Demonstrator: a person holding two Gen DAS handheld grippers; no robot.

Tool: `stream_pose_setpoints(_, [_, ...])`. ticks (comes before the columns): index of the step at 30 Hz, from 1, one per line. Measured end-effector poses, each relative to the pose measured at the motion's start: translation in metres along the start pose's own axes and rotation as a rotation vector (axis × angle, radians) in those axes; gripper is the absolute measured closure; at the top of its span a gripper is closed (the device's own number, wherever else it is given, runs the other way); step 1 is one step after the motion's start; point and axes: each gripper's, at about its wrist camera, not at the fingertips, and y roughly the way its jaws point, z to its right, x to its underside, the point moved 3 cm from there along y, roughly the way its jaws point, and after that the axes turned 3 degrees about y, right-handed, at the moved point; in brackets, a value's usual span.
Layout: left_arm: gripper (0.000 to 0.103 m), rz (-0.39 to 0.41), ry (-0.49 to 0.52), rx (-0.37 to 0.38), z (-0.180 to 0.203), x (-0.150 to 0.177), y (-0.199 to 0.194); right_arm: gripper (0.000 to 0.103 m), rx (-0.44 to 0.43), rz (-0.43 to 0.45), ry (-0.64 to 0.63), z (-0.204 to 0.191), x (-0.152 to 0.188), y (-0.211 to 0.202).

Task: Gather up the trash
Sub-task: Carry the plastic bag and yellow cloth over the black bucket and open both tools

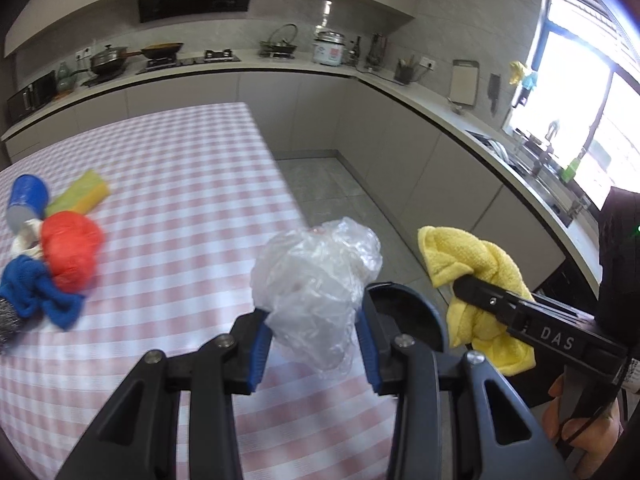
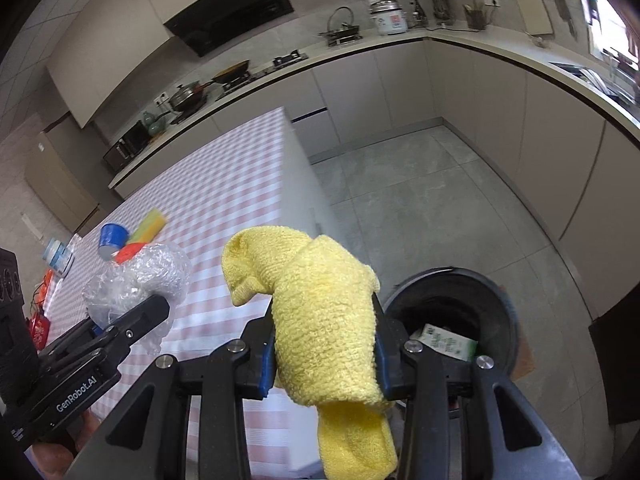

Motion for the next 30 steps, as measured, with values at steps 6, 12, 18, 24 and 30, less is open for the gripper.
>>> stream_pose_setpoints(6, [0.063, -0.045, 0.058, 0.064, 0.056, -0.006, 0.031, 0.063, 0.058, -0.002, 0.082, 0.068, -0.005, -0.006])
stream_pose_setpoints(12, [0.063, -0.114, 0.075, 0.099, 0.091, 0.002, 0.063, 0.063, 0.103, -0.031, 0.148, 0.122, 0.0, 0.002])
stream_pose_setpoints(18, [0.063, -0.206, 0.058, 0.074, 0.105, 0.023, 0.097, 0.063, 0.114, -0.073, 0.177, 0.158, 0.004, 0.025])
stream_pose_setpoints(24, [0.063, -0.285, 0.043, 0.025, 0.113, 0.046, 0.129, 0.062, 0.107, -0.136, 0.191, 0.182, 0.008, 0.064])
stream_pose_setpoints(30, [0.06, -0.354, 0.004, -0.029, 0.113, 0.067, 0.156, 0.059, 0.085, -0.195, 0.179, 0.191, 0.005, 0.103])
